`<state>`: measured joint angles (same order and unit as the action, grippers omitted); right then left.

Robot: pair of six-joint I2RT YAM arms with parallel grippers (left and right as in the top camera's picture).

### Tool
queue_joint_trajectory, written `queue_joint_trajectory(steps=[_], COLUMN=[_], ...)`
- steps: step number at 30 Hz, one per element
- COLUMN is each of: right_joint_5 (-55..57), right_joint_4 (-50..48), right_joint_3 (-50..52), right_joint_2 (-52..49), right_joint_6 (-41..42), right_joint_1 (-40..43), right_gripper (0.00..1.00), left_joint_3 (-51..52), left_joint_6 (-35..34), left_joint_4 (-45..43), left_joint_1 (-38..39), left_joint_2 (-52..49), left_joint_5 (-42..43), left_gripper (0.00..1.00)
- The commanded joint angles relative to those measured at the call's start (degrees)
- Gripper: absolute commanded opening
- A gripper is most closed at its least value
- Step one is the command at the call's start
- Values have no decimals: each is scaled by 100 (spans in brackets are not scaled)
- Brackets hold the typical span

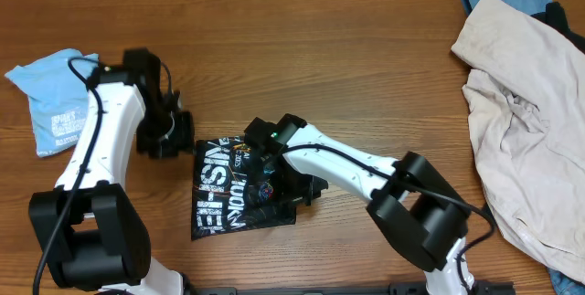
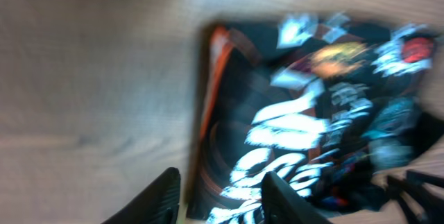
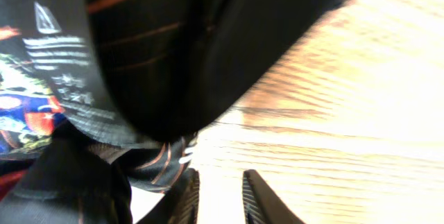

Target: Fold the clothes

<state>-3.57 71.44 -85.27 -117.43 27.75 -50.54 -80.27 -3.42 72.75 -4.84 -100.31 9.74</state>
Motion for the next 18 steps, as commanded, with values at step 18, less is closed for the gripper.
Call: queue_joint_trajectory(steps=[18], right_joint_5=[199], right_joint_4=[-13], right_joint_3=[-7], right_joint_2=[1447], right_joint_6=[81], right_joint_1=[955], right_gripper=[46], left_joint_3=[-798], left_joint_6=[2201], left_joint_4=[-529], left_joint_1=[1921], left_joint_2=[-1209], left_joint_5=[343], left_gripper=[66])
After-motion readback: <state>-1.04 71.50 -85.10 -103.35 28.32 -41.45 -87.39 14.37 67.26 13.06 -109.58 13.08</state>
